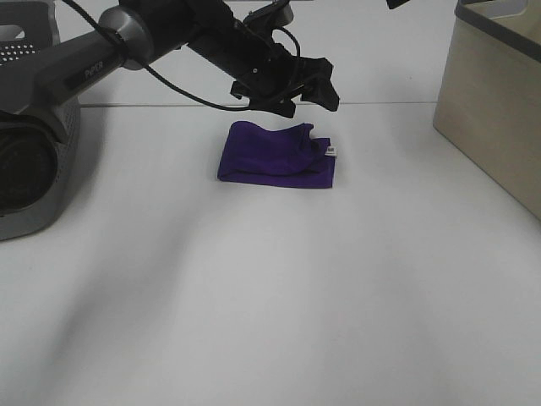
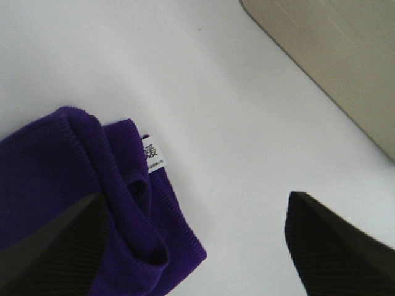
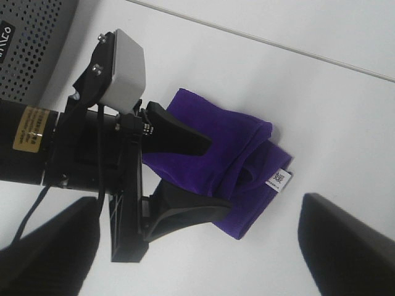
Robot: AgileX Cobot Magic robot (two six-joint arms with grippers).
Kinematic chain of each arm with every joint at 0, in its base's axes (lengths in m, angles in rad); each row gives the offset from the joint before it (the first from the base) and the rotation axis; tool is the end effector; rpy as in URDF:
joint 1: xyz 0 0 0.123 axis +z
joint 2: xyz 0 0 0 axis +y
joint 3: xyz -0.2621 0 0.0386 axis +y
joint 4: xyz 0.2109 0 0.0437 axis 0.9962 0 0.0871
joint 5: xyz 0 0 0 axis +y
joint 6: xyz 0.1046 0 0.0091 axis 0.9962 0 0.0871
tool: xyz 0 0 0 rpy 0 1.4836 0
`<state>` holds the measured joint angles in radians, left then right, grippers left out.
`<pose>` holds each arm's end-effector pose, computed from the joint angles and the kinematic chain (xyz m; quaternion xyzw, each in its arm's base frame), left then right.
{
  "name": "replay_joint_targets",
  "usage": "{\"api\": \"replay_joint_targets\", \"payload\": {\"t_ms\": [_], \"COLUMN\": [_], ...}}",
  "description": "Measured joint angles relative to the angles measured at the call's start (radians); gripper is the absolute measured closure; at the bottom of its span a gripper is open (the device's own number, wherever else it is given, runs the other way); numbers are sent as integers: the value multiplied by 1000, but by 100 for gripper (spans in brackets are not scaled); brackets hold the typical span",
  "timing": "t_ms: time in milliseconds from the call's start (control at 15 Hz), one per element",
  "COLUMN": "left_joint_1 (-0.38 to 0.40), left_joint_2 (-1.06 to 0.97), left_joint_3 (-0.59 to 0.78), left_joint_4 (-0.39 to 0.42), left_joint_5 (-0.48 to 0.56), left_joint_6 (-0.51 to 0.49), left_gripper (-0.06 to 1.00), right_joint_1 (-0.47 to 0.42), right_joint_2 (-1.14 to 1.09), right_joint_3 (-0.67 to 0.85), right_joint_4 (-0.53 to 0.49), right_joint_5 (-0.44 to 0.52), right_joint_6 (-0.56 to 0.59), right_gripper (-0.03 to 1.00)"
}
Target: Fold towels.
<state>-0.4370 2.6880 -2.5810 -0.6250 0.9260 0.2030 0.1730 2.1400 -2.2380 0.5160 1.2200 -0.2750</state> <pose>0.4581 -0.2682 0.1548 0.1896 0.8911 -0.3228 0.2566 0.4158 0.1221 0.3094 -0.1865 0.9138 0.2409 0.2687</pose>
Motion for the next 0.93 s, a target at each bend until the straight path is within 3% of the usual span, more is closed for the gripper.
{"api": "replay_joint_targets", "payload": {"t_ms": [67,133,333,467,600,867,933], "left_joint_1": [10,52,103,121,132,209,286], "left_joint_2": [-2,-25,-81,-124,-173,-260,-333], "left_joint_3": [-8,-11,-36,-73,-83,-81,-31], "left_joint_4": [25,111,263,449,575,599,605], "left_joint_5": [38,107,182,265,283,287,287], "left_joint_6": [1,-2,-68,-122,-153,-165,-172], "left_gripper": [22,22,22,22,22,20,13], "right_joint_1": [0,0,0,-10,-50,-133,-154], "right_joint_2": [-6,-31,-63,-71,-78,-126,-180], "right_joint_3": [0,0,0,0,0,0,32], "right_joint_4": [0,-1,-42,-81,-97,-239,-404], "right_joint_5": [0,1,1,1,1,2,2], "right_joint_6": [0,0,6,57,84,173,214], "right_gripper": [12,12,12,12,12,12,11]}}
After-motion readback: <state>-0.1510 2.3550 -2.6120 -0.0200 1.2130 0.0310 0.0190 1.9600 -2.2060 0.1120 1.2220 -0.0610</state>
